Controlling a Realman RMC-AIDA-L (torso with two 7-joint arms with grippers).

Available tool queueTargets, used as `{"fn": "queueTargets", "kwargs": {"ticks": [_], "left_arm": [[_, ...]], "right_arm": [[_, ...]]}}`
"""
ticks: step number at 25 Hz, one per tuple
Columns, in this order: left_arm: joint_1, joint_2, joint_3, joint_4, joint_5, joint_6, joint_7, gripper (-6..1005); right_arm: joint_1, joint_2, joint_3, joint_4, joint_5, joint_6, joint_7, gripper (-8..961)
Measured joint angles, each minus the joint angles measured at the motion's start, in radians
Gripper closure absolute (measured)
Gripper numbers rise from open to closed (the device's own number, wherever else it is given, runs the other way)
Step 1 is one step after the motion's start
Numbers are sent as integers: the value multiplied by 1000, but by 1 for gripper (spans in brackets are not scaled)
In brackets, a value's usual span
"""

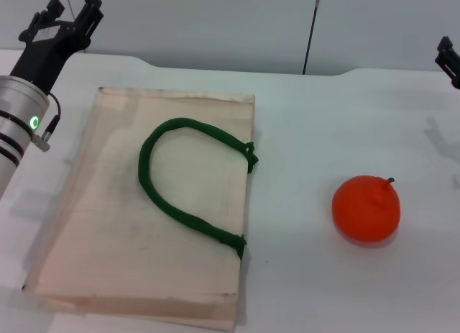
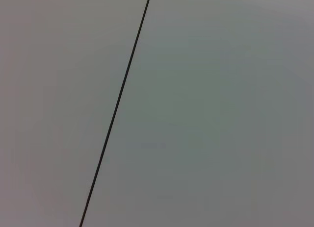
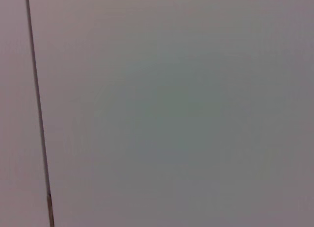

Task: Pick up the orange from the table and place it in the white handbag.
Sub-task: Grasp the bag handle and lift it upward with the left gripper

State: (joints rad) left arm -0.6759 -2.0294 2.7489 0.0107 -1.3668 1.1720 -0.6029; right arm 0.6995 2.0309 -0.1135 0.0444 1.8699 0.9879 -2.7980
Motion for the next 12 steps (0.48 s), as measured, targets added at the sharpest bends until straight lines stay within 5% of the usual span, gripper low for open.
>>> {"fn": "queueTargets", "kwargs": {"ticks": [12], "left_arm": [[1,0,0,0,0,0,0,228]], "right_arm": [[0,0,0,0,0,0,0,63]]}}
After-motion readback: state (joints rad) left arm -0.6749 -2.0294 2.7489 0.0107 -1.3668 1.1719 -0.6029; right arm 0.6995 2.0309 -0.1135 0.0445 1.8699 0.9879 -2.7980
